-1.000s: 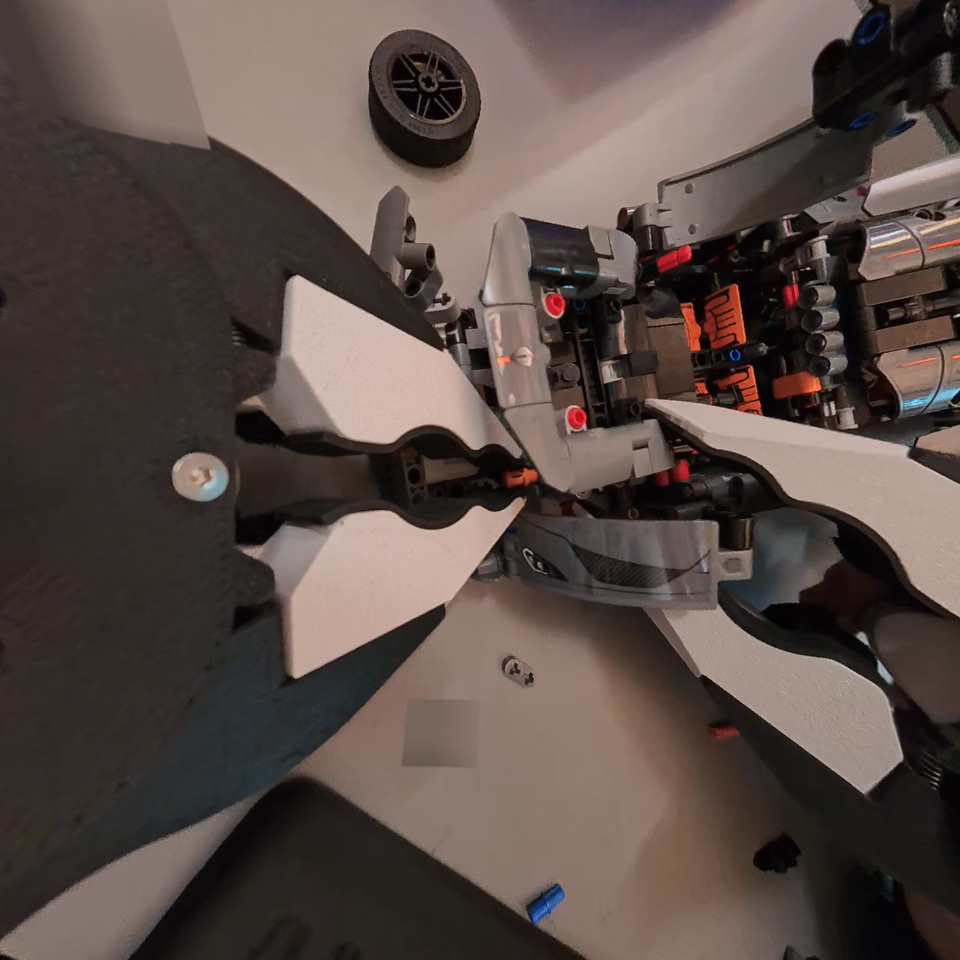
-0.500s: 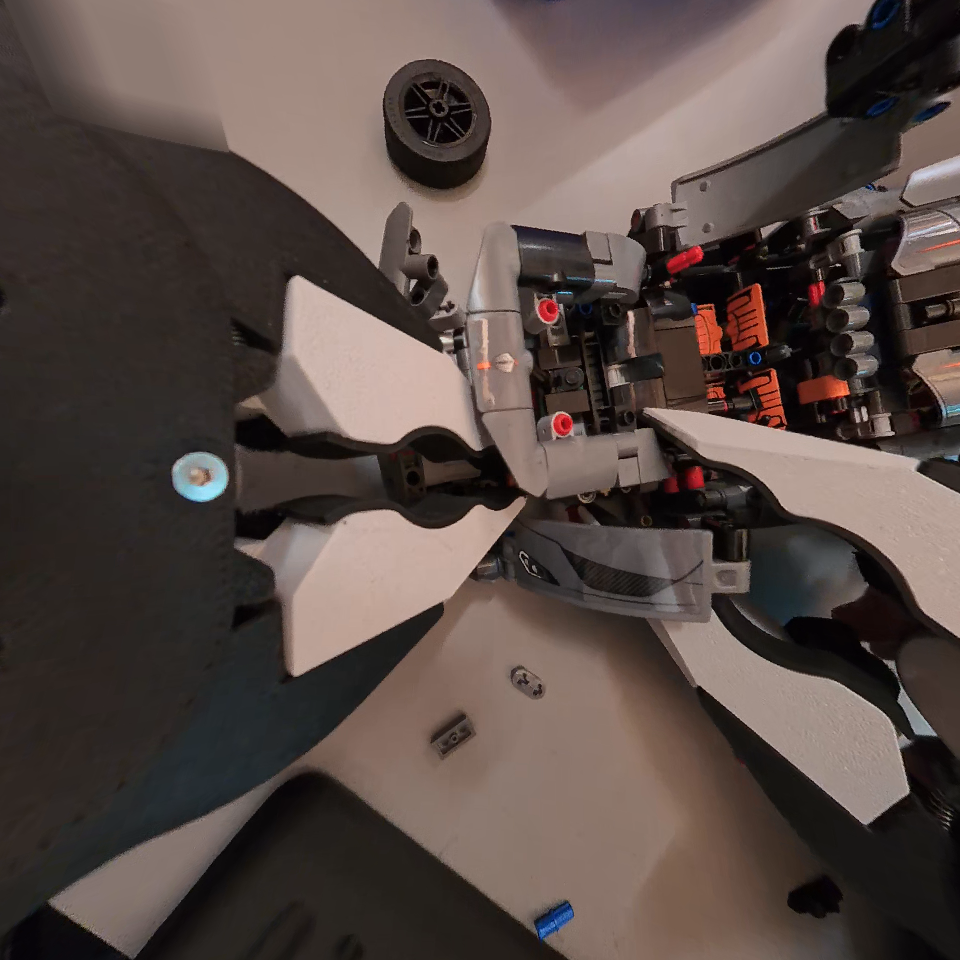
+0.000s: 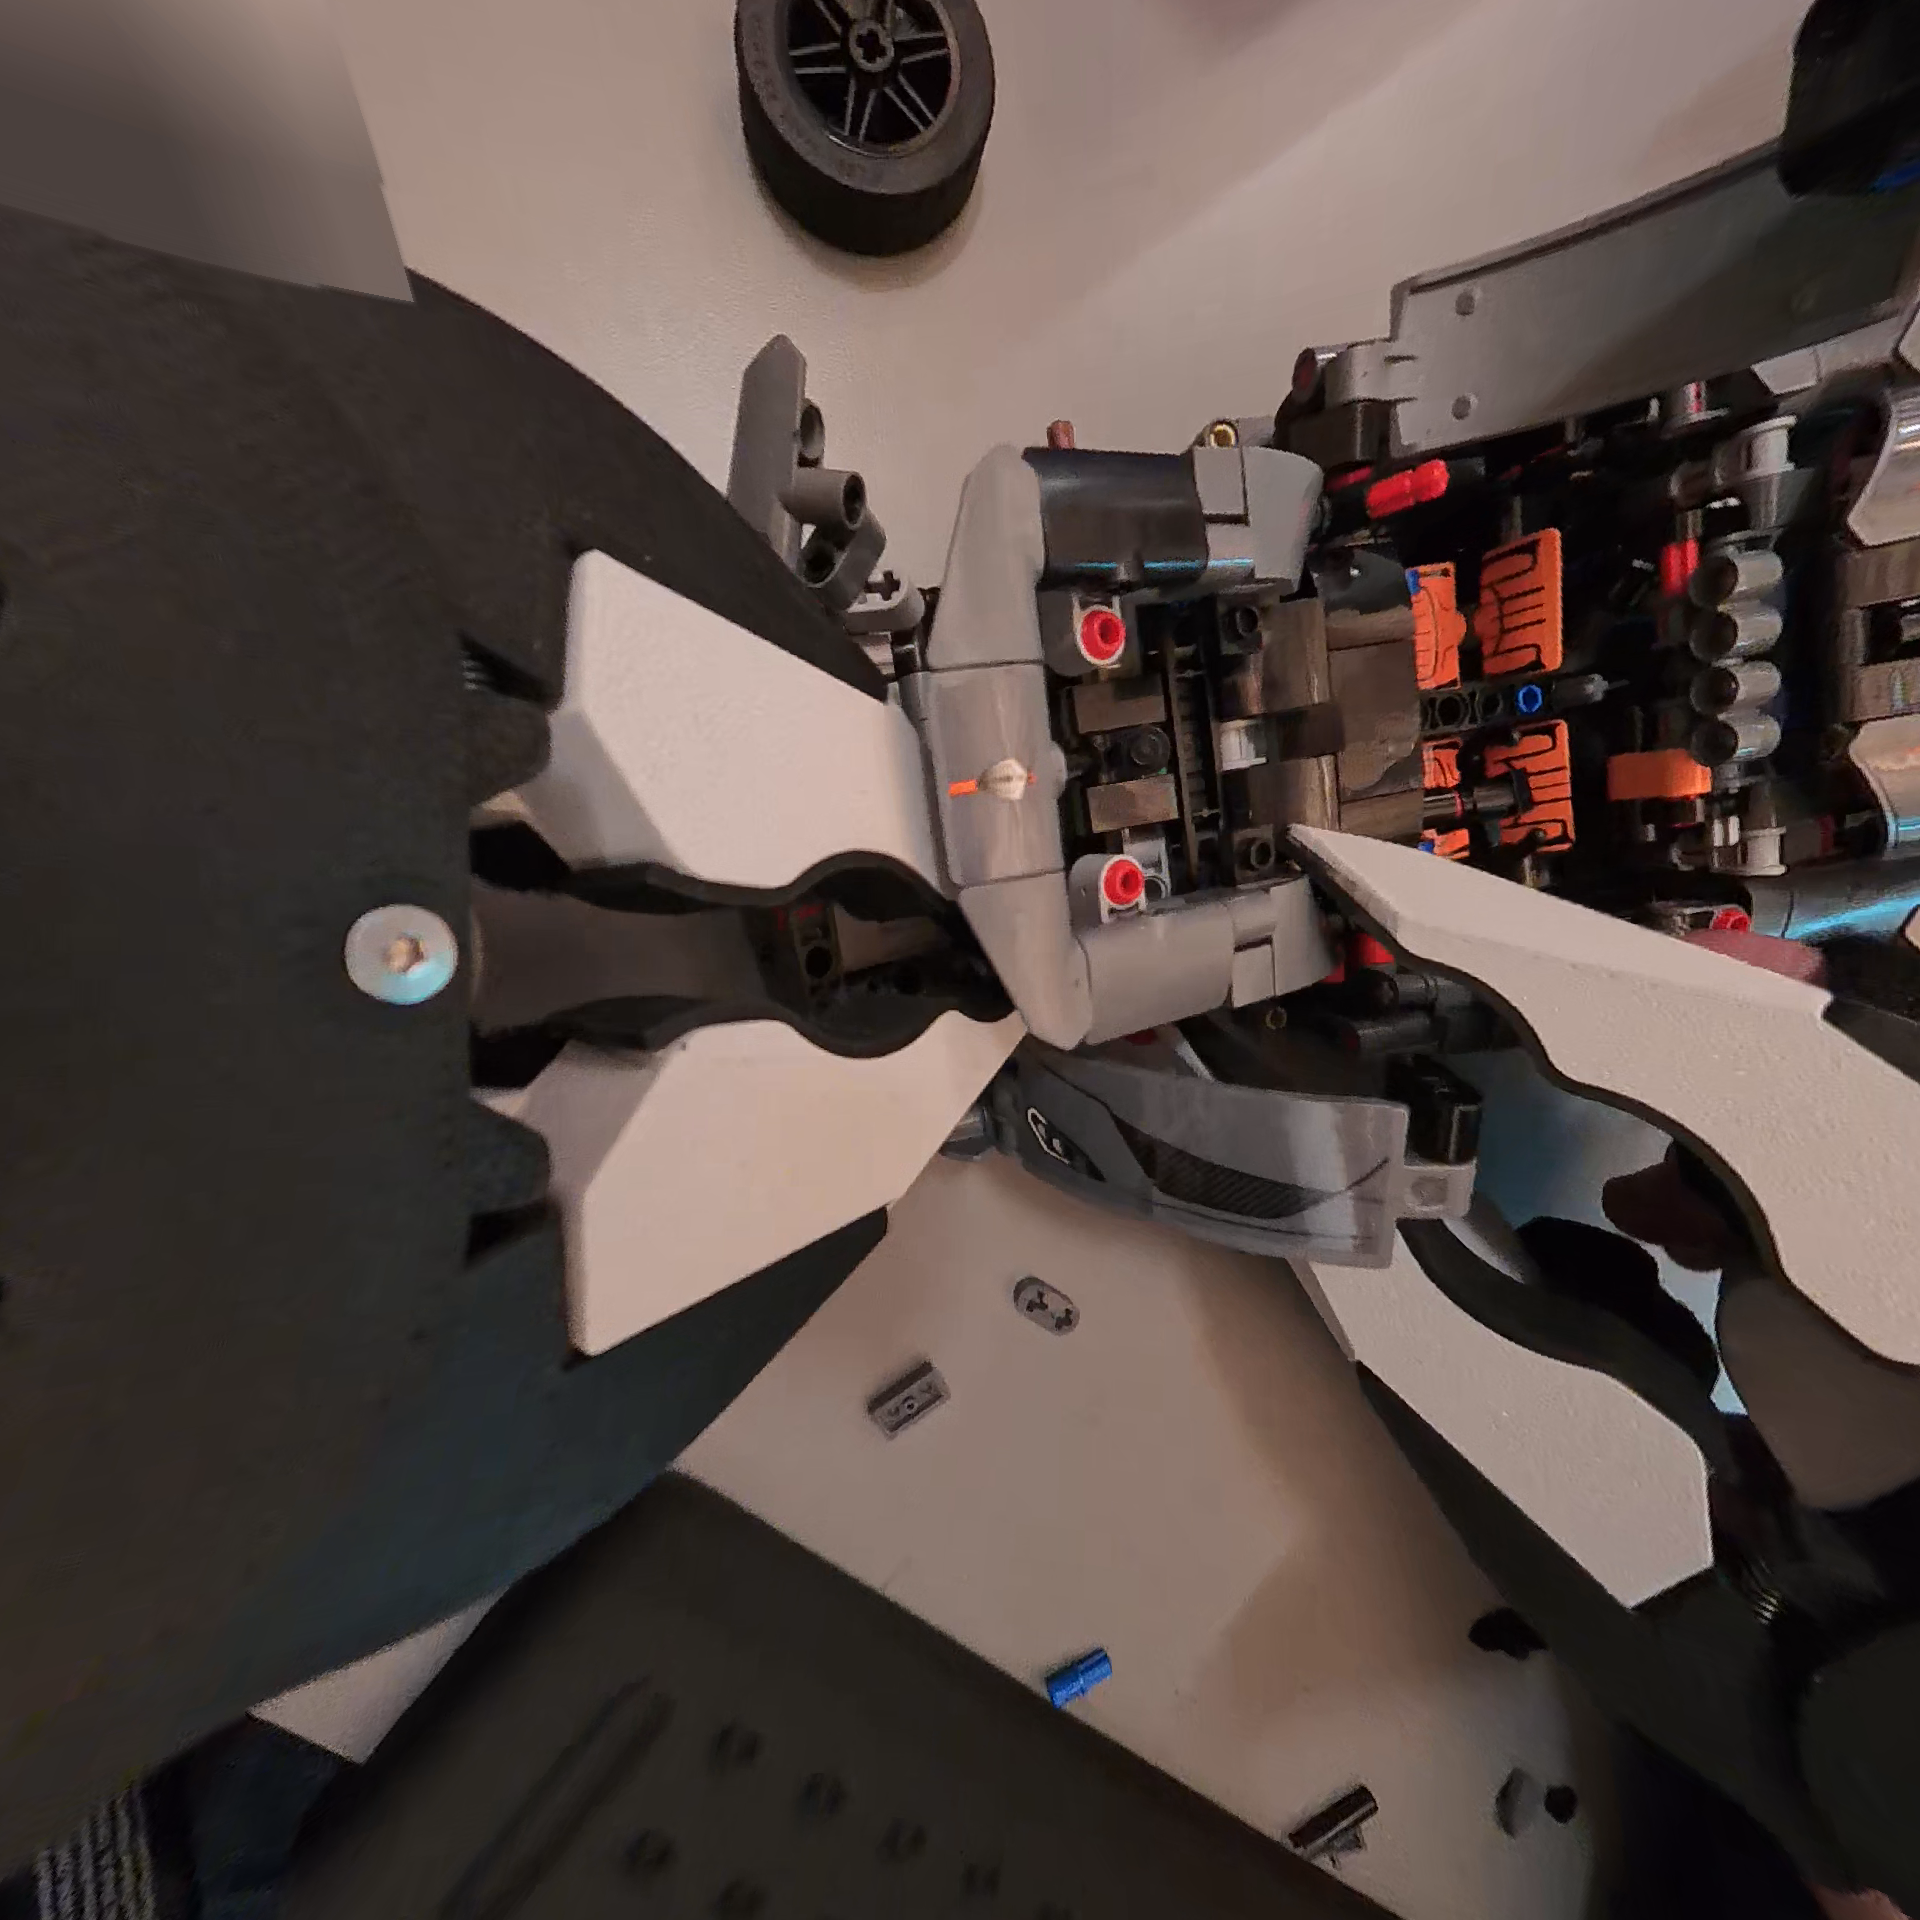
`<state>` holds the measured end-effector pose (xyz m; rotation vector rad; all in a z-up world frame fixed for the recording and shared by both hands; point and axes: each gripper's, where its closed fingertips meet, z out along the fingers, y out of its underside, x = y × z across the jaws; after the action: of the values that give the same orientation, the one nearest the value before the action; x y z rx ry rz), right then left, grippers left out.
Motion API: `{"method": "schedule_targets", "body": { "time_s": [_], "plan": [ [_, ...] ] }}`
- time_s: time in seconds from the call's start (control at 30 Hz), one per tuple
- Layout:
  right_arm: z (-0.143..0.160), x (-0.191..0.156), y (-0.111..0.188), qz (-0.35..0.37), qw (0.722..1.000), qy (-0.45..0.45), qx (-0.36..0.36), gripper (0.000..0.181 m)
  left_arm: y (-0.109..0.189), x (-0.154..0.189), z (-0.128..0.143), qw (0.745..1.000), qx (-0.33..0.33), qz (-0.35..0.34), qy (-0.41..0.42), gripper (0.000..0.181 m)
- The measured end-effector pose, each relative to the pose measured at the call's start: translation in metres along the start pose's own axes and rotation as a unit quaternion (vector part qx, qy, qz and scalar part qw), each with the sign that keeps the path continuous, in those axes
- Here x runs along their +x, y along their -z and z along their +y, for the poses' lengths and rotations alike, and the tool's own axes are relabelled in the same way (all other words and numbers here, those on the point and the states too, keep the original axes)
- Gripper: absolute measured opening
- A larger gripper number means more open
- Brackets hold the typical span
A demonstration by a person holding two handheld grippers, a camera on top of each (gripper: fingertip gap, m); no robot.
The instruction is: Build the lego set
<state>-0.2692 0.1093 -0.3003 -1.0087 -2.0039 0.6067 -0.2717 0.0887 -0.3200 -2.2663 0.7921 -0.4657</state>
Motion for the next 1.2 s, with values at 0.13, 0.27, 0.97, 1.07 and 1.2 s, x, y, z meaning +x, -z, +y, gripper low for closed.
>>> {"method": "schedule_targets", "body": {
  "time_s": [0.13,0.27,0.97,1.07,1.2],
  "plan": [
    [0.0001,-0.0003,-0.0001,0.002,1.000,0.003,0.001,0.031,-0.0002,0.0013,0.0003,1.000,-0.003,0.010,-0.018,0.003],
    [0.0000,-0.0011,0.0003,-0.003,1.000,0.004,0.003,0.031,-0.0010,0.0045,0.0003,0.999,0.005,0.027,-0.030,0.003],
    [-0.0008,-0.0028,0.0025,-0.018,1.000,0.004,0.012,0.030,0.0039,0.0004,-0.0052,0.999,0.029,0.015,-0.033,0.009],
    [-0.0007,-0.0027,0.0026,-0.016,1.000,0.004,0.012,0.030,0.0031,0.0032,-0.0058,0.999,0.033,0.023,-0.028,0.004],
    [-0.0008,-0.0027,0.0024,-0.016,1.000,0.004,0.013,0.030,0.0023,0.0036,-0.0070,0.998,0.041,0.038,-0.015,0.004]
  ]
}}
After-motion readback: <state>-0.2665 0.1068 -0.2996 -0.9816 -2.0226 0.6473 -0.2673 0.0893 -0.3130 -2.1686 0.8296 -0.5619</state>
